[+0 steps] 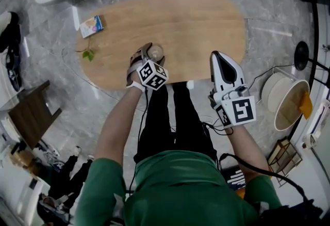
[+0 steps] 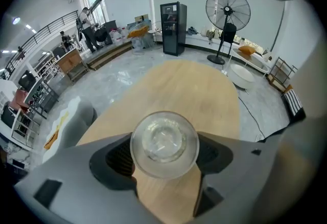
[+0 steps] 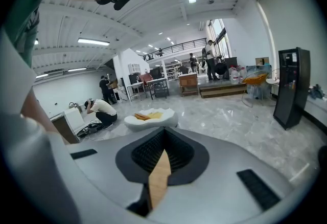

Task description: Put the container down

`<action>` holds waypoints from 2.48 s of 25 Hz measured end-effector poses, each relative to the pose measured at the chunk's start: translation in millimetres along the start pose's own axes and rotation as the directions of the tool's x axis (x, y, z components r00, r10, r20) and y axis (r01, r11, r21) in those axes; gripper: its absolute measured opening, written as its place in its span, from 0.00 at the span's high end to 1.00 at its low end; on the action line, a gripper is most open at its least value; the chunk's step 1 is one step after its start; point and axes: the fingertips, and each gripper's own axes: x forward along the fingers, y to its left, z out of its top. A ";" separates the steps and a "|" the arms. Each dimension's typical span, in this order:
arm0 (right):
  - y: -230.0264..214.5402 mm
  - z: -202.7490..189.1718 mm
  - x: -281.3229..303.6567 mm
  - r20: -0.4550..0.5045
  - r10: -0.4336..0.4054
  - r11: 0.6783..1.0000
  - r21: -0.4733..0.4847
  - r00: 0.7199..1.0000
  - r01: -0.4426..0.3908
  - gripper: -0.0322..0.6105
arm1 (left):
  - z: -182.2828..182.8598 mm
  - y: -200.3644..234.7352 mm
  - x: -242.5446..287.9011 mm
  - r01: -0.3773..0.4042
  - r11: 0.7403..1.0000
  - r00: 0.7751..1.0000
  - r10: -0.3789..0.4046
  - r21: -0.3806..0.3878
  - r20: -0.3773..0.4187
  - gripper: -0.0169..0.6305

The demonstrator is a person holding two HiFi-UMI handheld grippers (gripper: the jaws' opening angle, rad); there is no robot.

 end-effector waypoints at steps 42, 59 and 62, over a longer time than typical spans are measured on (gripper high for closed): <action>34.8 -64.1 30.6 -0.109 0.127 0.991 0.057 0.986 -0.121 0.93 | -49.7 -5.7 88.9 0.010 0.999 1.000 -0.010 -0.040 -0.017 0.44; 63.1 7.3 1.3 -0.037 0.114 0.993 0.029 0.993 -0.113 0.93 | -95.7 11.9 -89.1 -0.127 0.913 0.988 0.152 -0.387 0.035 0.38; 76.5 33.9 -8.4 0.004 0.117 0.993 0.027 0.993 -0.117 0.93 | -77.6 26.9 -153.9 -0.162 0.891 0.964 0.234 -0.423 0.124 0.40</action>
